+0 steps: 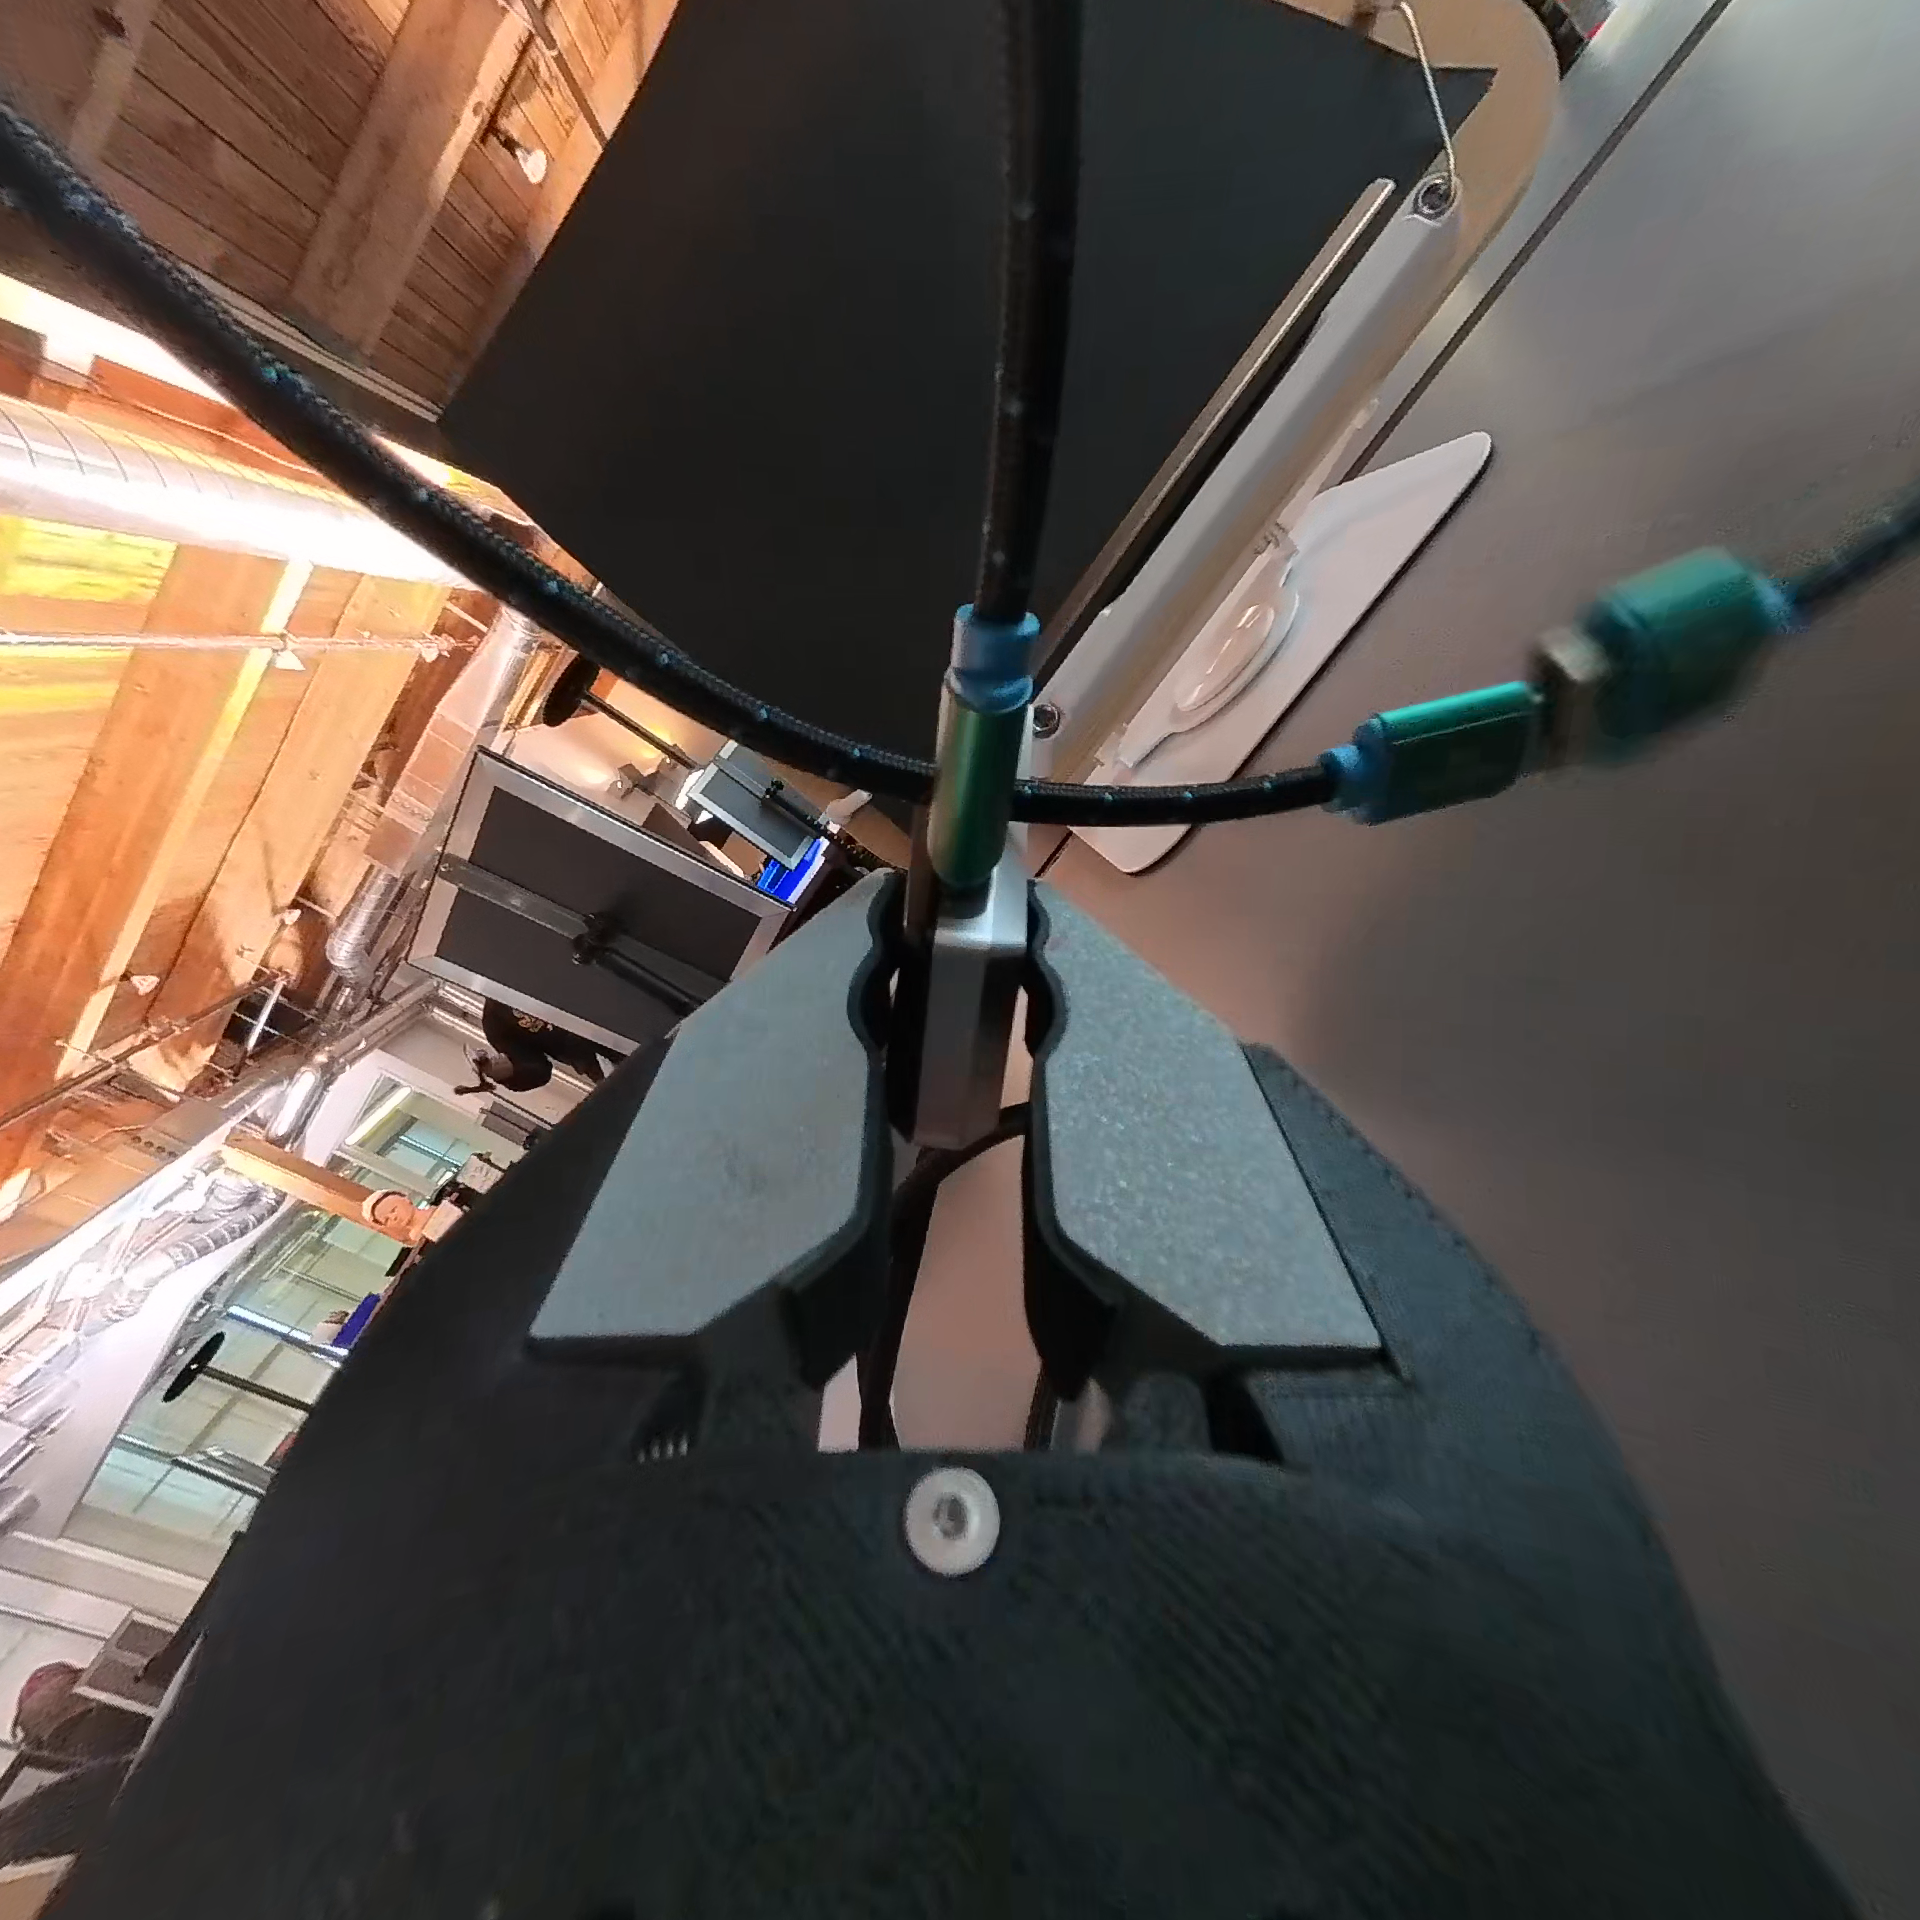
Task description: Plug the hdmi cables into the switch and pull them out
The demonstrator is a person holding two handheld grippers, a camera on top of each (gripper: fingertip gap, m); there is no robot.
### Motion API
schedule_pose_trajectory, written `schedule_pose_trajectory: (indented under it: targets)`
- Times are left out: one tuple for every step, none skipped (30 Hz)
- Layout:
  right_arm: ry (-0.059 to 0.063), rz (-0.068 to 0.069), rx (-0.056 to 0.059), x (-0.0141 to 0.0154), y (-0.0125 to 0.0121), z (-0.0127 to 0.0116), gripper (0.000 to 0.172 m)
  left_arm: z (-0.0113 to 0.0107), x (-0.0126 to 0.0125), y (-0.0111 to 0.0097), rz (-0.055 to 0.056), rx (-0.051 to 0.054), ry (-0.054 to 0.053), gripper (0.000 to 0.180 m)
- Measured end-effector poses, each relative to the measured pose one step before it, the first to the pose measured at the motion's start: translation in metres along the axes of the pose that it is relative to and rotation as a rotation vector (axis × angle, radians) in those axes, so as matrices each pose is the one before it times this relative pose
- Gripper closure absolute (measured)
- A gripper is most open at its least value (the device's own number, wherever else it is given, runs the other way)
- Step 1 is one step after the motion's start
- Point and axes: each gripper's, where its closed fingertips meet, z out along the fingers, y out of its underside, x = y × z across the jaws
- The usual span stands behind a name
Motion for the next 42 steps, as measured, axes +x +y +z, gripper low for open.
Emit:
schedule_pose_trajectory:
  targets:
    - [-0.0778, -0.0343, 0.0071, -0.01708, -0.00040, -0.00070, 0.168, 0.00024, 0.00042, 0.00029, 0.0005, -0.0015, 0.0017, 0.161]
    - [-0.0737, -0.0289, 0.0099, -0.01690, -0.00108, -0.00032, 0.168, 0.00027, 0.00030, 0.00041, 0.0010, -0.0020, 0.0014, 0.161]
    - [-0.0881, -0.0152, 0.0288, -0.01821, -0.00361, -0.00120, 0.167, 0.00013, -0.00004, 0.00028, 0.0011, -0.0011, -0.0001, 0.161]
    - [-0.0992, -0.0017, 0.0163, -0.01835, -0.00212, -0.00132, 0.166, 0.00007, -0.00031, 0.00013, 0.0000, -0.0001, -0.0008, 0.161]
    - [-0.0705, 0.0016, -0.0045, -0.01303, 0.00057, -0.00113, 0.167, -0.00012, -0.00044, 0.00013, -0.0018, 0.0001, -0.0005, 0.161]
    - [-0.0564, -0.0071, -0.0068, -0.01043, 0.00085, -0.00193, 0.172, -0.00003, -0.00062, 0.00018, -0.0029, 0.0002, -0.0003, 0.161]
    - [-0.0475, -0.0031, 0.0151, -0.00952, -0.00214, -0.00250, 0.172, -0.00017, -0.00062, 0.00022, -0.0030, 0.0003, -0.0008, 0.161]
    - [-0.0469, -0.0027, 0.0198, -0.01020, -0.00315, -0.00284, 0.172, 0.00004, -0.00046, 0.00022, -0.0024, 0.0003, -0.0004, 0.161]
    - [-0.0315, -0.0056, 0.0101, -0.00832, -0.00245, -0.00291, 0.172, 0.00004, -0.00008, 0.00016, -0.0017, 0.0004, 0.0015, 0.161]
    - [-0.0258, -0.0069, 0.0056, -0.00783, -0.00177, -0.00309, 0.172, 0.00010, 0.00037, 0.00016, -0.0002, 0.0005, 0.0029, 0.161]
    - [-0.0295, 0.0019, 0.0123, -0.00843, -0.00198, -0.00286, 0.172, 0.00003, 0.00029, -0.00002, 0.0013, 0.0006, 0.0022, 0.161]
    - [-0.0311, 0.0143, 0.0122, -0.00777, -0.00054, -0.00210, 0.172, 0.00000, 0.00019, -0.00030, 0.0014, 0.0009, 0.0012, 0.161]
    - [-0.0295, 0.0233, -0.0002, -0.00564, 0.00222, -0.00103, 0.172, -0.00003, 0.00006, -0.00010, 0.0007, -0.0005, 0.0007, 0.161]
    - [-0.0232, 0.0313, -0.0095, -0.00261, 0.00443, -0.00019, 0.172, 0.00009, 0.00001, 0.00043, 0.0025, -0.0037, -0.0003, 0.161]
    - [-0.0133, 0.0386, -0.0082, 0.00036, 0.00463, 0.00004, 0.172, 0.00002, 0.00011, 0.00032, 0.0042, -0.0025, -0.0010, 0.161]
    - [-0.0063, 0.0403, -0.0034, 0.00255, 0.00384, -0.00014, 0.172, -0.00031, -0.00009, -0.00024, 0.0001, 0.0016, -0.0005, 0.161]
    - [-0.0101, 0.0395, 0.0037, 0.00227, 0.00214, -0.00044, 0.172, -0.00032, -0.00009, -0.00045, -0.0040, 0.0021, 0.0013, 0.161]
    - [-0.0144, 0.0356, 0.0129, 0.00113, 0.00025, -0.00089, 0.172, -0.00015, 0.00003, -0.00003, -0.0026, -0.0003, 0.0013, 0.161]
    - [-0.0108, 0.0268, 0.0142, 0.00090, -0.00069, -0.00123, 0.172, -0.00004, 0.00009, 0.00014, 0.0002, -0.0005, 0.0002, 0.161]
    - [-0.0131, 0.0193, 0.0132, -0.00016, -0.00084, -0.00143, 0.172, 0.00005, 0.00004, 0.00005, 0.0013, -0.0003, 0.0000, 0.161]
    - [-0.0239, 0.0194, 0.0158, -0.00220, -0.00117, -0.00088, 0.172, 0.00004, 0.00026, 0.00012, 0.0007, -0.0004, 0.0008, 0.161]
    - [-0.0385, 0.0210, 0.0106, -0.00456, 0.00001, -0.00008, 0.172, 0.00018, 0.00036, 0.00007, 0.0003, -0.0004, 0.0018, 0.161]
    - [-0.0446, 0.0192, -0.0037, -0.00561, 0.00221, 0.00080, 0.172, 0.00006, 0.00027, 0.00003, 0.0007, -0.0001, 0.0014, 0.161]
    - [-0.0189, 0.0090, -0.0169, -0.00213, 0.00351, 0.00121, 0.172, 0.00002, 0.00029, -0.00009, 0.0011, 0.0003, 0.0014, 0.161]
    - [-0.0001, -0.0019, -0.0122, -0.00015, 0.00234, 0.00135, 0.172, 0.00005, 0.00055, -0.00012, 0.0010, 0.0009, 0.0027, 0.161]
    - [-0.0088, 0.0017, 0.0001, -0.00183, 0.00026, 0.00151, 0.172, -0.00010, 0.00063, -0.00054, 0.0019, 0.0026, 0.0037, 0.161]
    - [-0.0334, 0.0112, -0.0014, -0.00545, 0.00023, 0.00185, 0.172, -0.00034, 0.00100, -0.00129, 0.0048, 0.0074, 0.0049, 0.161]
    - [-0.0354, 0.0076, -0.0094, -0.00608, 0.00088, 0.00200, 0.172, -0.00092, 0.00167, -0.00272, 0.0100, 0.0165, 0.0073, 0.161]
    - [-0.0182, -0.0032, -0.0096, -0.00409, 0.00088, 0.00206, 0.170, -0.00159, 0.00248, -0.00454, 0.0144, 0.0260, 0.0108, 0.161]
    - [-0.0099, -0.0065, -0.0072, -0.00301, 0.00081, 0.00206, 0.162, -0.00191, 0.00347, -0.00607, 0.0144, 0.0342, 0.0151, 0.161]
    - [-0.0121, -0.0036, -0.0113, -0.00292, 0.00150, 0.00183, 0.159, -0.00233, 0.00400, -0.00768, 0.0117, 0.0411, 0.0171, 0.161]
    - [-0.0063, 0.0009, -0.0096, -0.00163, 0.00114, 0.00157, 0.156, -0.00200, 0.00369, -0.00812, 0.0093, 0.0399, 0.0131, 0.161]
    - [-0.0053, 0.0043, -0.0048, -0.00107, 0.00051, 0.00138, 0.153, -0.00117, 0.00283, -0.00652, 0.0081, 0.0273, 0.0071, 0.161]
    - [-0.0152, 0.0070, -0.0025, -0.00230, 0.00052, 0.00086, 0.150, -0.00013, 0.00278, -0.00402, 0.0103, 0.0110, 0.0060, 0.161]
    - [-0.0247, 0.0093, -0.0015, -0.00361, 0.00054, 0.00065, 0.147, 0.00046, 0.00292, -0.00157, 0.0147, -0.0004, 0.0065, 0.161]
    - [-0.0307, 0.0079, -0.0016, -0.00464, 0.00042, 0.00047, 0.146, 0.00068, 0.00290, -0.00031, 0.0183, -0.0044, 0.0062, 0.162]
    - [-0.0309, 0.0055, 0.0015, -0.00507, -0.00047, 0.00036, 0.147, 0.00045, 0.00248, 0.00018, 0.0171, -0.0027, 0.0062, 0.162]
    - [-0.0132, 0.0026, 0.0037, -0.00238, -0.00112, -0.00004, 0.147, 0.00005, 0.00214, -0.00014, 0.0111, 0.0014, 0.0072, 0.162]
    - [0.0122, 0.0007, 0.0048, 0.00175, -0.00153, -0.00033, 0.148, -0.00038, 0.00133, -0.00078, 0.0044, 0.0053, 0.0062, 0.162]
    - [0.0326, 0.0017, 0.0034, 0.00547, -0.00097, -0.00084, 0.148, -0.00062, 0.00039, -0.00137, -0.0013, 0.0083, 0.0035, 0.161]
    - [0.0364, 0.0046, 0.0018, 0.00670, -0.00051, -0.00134, 0.149, -0.00064, -0.00026, -0.00181, -0.0063, 0.0105, 0.0017, 0.161]
    - [0.0169, 0.0072, 0.0088, 0.00398, -0.00129, -0.00162, 0.149, -0.00069, -0.00033, -0.00193, -0.0096, 0.0113, 0.0021, 0.161]
